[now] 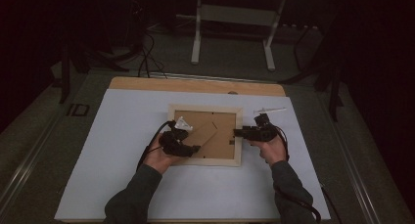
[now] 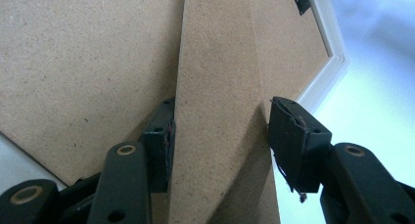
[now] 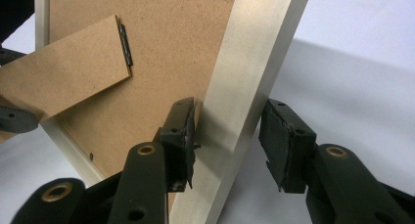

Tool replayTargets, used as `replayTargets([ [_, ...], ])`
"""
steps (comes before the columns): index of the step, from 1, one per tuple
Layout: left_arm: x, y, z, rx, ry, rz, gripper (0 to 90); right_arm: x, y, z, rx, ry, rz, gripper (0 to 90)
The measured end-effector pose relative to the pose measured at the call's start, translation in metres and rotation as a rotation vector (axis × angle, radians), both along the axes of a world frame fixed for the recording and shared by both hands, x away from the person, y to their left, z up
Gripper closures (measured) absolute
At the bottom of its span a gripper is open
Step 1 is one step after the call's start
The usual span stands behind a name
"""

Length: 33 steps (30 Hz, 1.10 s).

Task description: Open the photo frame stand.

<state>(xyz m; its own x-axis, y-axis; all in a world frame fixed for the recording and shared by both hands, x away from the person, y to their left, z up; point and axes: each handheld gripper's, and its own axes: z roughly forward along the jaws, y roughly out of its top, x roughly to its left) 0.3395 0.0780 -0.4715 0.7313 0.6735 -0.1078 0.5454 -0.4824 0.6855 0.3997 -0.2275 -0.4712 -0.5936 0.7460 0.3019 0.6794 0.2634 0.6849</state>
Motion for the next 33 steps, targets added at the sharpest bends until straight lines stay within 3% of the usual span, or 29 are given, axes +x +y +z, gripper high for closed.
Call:
replayTargets([
  [20,-0.002,-0.008,0.006,0.046,-0.077,0.012,49.6,-0.008,0.001,0.011,-0.027,-0.125,-0.025,58.2],
  [27,-0.002,-0.011,0.008,0.052,-0.098,0.016,49.7,-0.009,0.000,0.013,-0.026,-0.149,-0.035,58.5],
  [33,-0.005,-0.016,0.010,0.088,-0.142,0.017,49.8,-0.010,-0.001,0.013,-0.014,-0.157,-0.055,59.3],
])
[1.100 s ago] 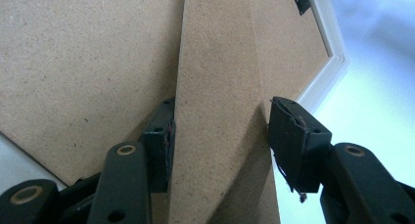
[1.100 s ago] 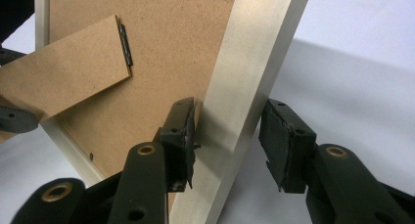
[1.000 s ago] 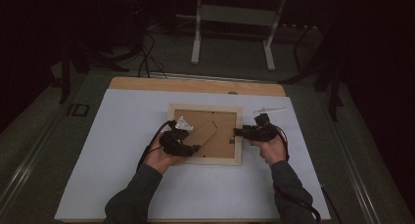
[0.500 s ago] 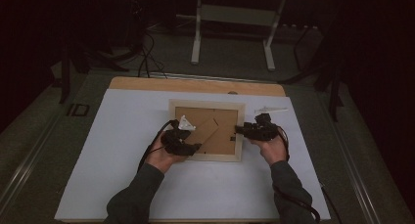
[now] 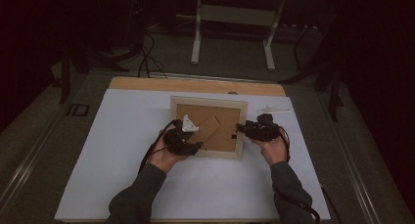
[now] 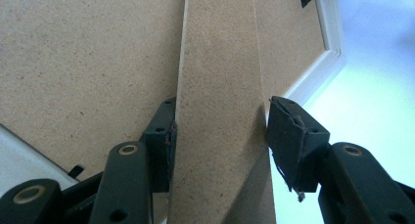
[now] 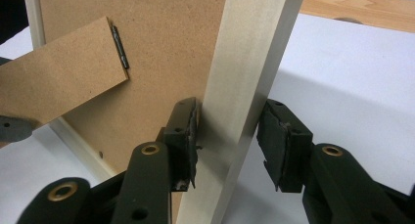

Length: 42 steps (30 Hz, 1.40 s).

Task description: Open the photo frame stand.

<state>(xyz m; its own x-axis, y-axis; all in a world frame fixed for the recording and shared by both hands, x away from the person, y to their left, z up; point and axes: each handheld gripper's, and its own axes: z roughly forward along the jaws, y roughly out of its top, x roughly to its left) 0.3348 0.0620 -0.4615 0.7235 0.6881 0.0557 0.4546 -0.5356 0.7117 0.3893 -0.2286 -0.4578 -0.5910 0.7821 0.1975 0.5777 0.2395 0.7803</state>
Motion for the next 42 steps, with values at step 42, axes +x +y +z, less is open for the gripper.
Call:
replayTargets([
  [42,0.008,0.011,0.003,-0.071,0.057,-0.022,65.6,-0.004,0.007,0.010,-0.031,-0.106,-0.015,61.6],
])
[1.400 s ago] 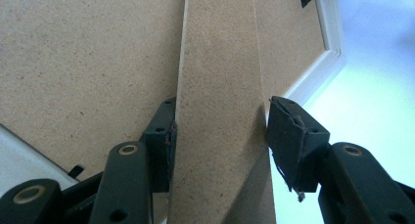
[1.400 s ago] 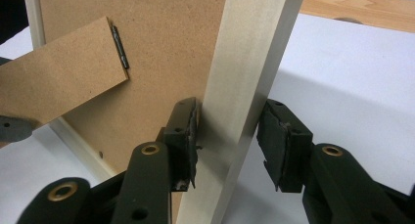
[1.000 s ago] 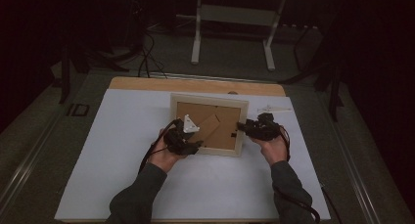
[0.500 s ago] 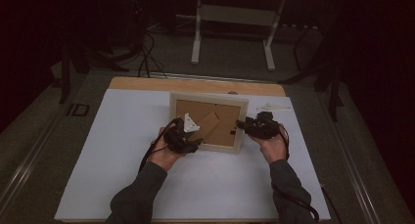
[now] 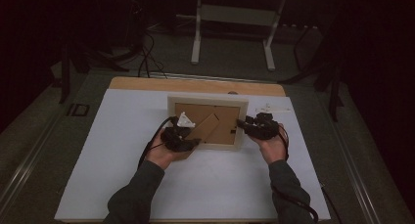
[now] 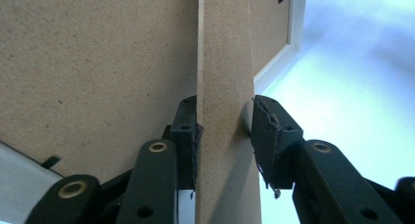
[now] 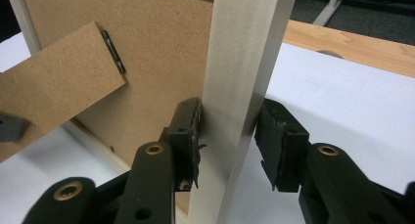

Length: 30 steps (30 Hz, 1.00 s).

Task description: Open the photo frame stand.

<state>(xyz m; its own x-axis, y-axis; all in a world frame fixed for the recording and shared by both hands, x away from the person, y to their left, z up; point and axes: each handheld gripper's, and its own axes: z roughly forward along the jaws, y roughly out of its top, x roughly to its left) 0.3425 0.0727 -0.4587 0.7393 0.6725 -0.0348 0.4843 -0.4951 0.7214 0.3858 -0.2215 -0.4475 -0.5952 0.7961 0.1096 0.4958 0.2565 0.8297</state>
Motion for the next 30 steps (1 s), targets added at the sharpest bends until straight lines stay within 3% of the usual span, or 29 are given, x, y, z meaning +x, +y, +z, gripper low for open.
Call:
replayTargets([
  [30,0.016,-0.010,-0.006,0.044,-0.014,0.053,68.3,-0.005,-0.002,0.005,-0.028,-0.055,-0.032,62.4],
])
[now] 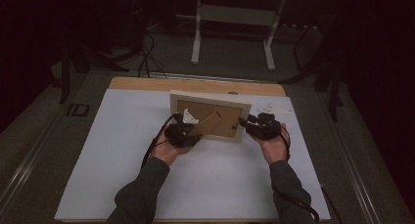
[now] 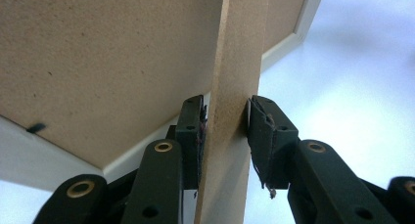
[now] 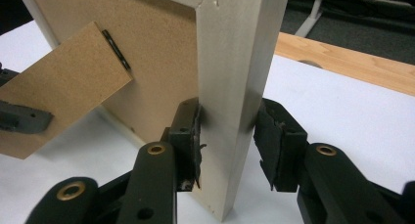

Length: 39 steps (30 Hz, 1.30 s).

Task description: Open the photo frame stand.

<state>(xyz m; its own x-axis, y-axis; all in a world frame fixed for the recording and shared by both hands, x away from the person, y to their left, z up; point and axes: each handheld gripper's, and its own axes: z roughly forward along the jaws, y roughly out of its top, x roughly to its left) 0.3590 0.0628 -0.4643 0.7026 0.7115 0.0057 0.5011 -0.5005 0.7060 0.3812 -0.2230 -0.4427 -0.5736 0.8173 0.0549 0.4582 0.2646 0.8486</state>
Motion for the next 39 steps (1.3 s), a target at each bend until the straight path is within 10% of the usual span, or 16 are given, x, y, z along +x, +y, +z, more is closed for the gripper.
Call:
replayTargets([
  [39,-0.031,-0.001,-0.003,-0.008,-0.013,-0.059,74.6,-0.001,0.008,-0.010,-0.008,0.026,0.121,46.8],
])
